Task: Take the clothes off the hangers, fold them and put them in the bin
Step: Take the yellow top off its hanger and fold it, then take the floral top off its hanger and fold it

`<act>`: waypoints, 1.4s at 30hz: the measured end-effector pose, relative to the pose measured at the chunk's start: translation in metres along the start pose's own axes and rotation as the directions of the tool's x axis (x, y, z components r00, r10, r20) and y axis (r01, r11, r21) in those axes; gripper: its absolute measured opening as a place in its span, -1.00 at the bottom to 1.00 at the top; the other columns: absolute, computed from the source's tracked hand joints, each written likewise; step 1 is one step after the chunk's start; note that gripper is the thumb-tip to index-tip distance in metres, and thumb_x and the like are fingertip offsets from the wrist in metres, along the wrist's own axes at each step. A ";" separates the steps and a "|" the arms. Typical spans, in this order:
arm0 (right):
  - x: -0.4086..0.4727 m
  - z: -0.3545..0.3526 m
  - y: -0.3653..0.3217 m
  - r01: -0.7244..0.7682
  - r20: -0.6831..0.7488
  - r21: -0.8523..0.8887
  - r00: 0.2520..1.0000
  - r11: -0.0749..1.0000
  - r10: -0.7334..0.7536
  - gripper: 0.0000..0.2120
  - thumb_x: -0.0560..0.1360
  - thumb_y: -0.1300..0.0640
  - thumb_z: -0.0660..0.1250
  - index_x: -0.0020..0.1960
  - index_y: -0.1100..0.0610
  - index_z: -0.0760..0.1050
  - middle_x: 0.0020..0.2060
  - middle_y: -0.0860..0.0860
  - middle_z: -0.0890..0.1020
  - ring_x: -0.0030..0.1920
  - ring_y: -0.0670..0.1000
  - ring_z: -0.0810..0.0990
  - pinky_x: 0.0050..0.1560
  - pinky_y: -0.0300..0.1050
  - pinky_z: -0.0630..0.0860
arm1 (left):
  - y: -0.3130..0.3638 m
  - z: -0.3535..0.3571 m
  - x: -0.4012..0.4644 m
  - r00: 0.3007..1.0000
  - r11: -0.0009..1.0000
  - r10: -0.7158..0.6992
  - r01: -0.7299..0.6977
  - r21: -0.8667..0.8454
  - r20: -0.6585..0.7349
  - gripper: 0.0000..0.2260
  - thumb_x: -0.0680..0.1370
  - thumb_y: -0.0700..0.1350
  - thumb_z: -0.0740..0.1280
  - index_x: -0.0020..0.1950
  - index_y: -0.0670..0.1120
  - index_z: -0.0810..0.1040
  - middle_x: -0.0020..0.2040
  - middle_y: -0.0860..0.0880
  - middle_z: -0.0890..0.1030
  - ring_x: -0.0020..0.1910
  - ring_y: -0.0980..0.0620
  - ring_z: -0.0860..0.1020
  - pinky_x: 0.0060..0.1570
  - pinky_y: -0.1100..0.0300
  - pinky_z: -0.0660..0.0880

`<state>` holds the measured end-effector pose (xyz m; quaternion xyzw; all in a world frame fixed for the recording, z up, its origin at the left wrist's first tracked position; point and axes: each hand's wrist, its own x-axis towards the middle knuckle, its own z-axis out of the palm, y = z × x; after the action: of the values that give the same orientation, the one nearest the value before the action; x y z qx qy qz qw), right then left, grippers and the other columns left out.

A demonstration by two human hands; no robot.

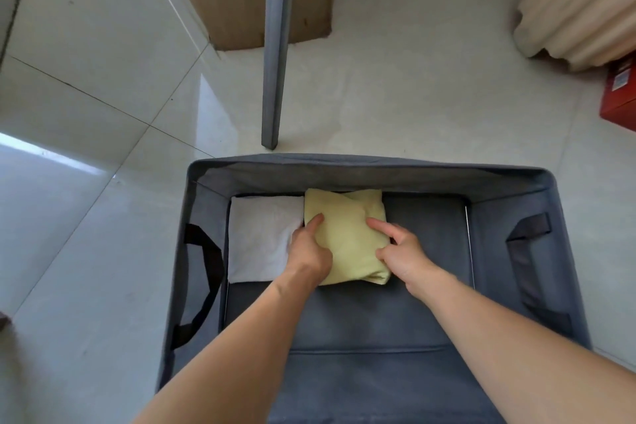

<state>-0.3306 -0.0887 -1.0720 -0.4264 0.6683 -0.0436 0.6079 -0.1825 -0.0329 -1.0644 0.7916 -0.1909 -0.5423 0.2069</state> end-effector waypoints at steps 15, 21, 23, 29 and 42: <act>-0.146 -0.027 -0.091 -0.075 -0.123 0.014 0.989 0.997 0.076 -0.64 0.54 0.38 0.11 0.13 0.08 0.56 0.12 0.10 0.60 -0.09 0.04 0.61 -0.18 -0.08 0.58 | 0.082 -0.053 -0.149 0.974 0.935 -0.169 0.206 -0.289 0.149 -0.72 0.60 -0.31 0.21 0.28 -0.13 0.49 0.01 -0.12 0.58 -0.10 -0.02 0.55 -0.10 0.14 0.52; -0.250 -0.046 -0.173 -0.109 -0.033 0.115 0.993 0.987 0.114 -0.74 0.58 0.31 0.13 0.13 0.12 0.54 -0.08 0.13 0.65 -0.28 0.02 0.60 -0.32 -0.16 0.50 | 0.148 -0.099 -0.244 0.975 0.883 -0.106 0.182 -0.432 0.193 -0.74 0.61 -0.28 0.25 0.29 -0.13 0.50 0.03 -0.10 0.62 -0.14 0.00 0.58 -0.15 0.18 0.52; -0.287 -0.054 -0.208 -0.073 -0.045 0.189 0.995 0.979 0.083 -0.77 0.59 0.30 0.14 0.08 0.13 0.55 -0.26 0.10 0.59 -0.44 -0.02 0.49 -0.47 -0.25 0.33 | 0.177 -0.120 -0.280 0.981 0.838 -0.072 0.157 -0.523 0.179 -0.76 0.62 -0.28 0.23 0.27 -0.12 0.50 0.01 -0.10 0.62 -0.11 -0.01 0.60 -0.13 0.16 0.53; -0.405 -0.077 -0.315 0.071 -0.099 0.373 0.994 0.925 -0.037 -0.83 0.60 0.21 0.19 -0.01 0.12 0.56 -0.45 0.03 0.45 -0.57 -0.07 0.29 -0.52 -0.29 0.12 | 0.260 -0.192 -0.394 0.994 0.727 0.072 0.008 -0.687 0.087 -0.81 0.65 -0.24 0.18 0.21 -0.09 0.49 -0.04 -0.11 0.62 -0.18 0.00 0.61 -0.15 0.16 0.55; -0.623 -0.114 -0.438 0.362 -0.220 0.396 0.930 0.844 -0.295 -0.81 0.62 0.13 0.20 0.04 0.07 0.61 -0.30 0.06 0.56 -0.36 -0.05 0.46 -0.42 -0.25 0.38 | 0.371 -0.287 -0.588 0.943 0.669 0.332 -0.256 -0.697 -0.028 -0.84 0.64 -0.19 0.23 0.13 -0.03 0.58 0.02 -0.09 0.70 0.02 -0.07 0.67 0.00 0.08 0.62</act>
<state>-0.2652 -0.0298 -0.3068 -0.3855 0.6027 -0.3256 0.6182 -0.1415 -0.0010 -0.3144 0.5865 -0.1100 -0.5728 0.5620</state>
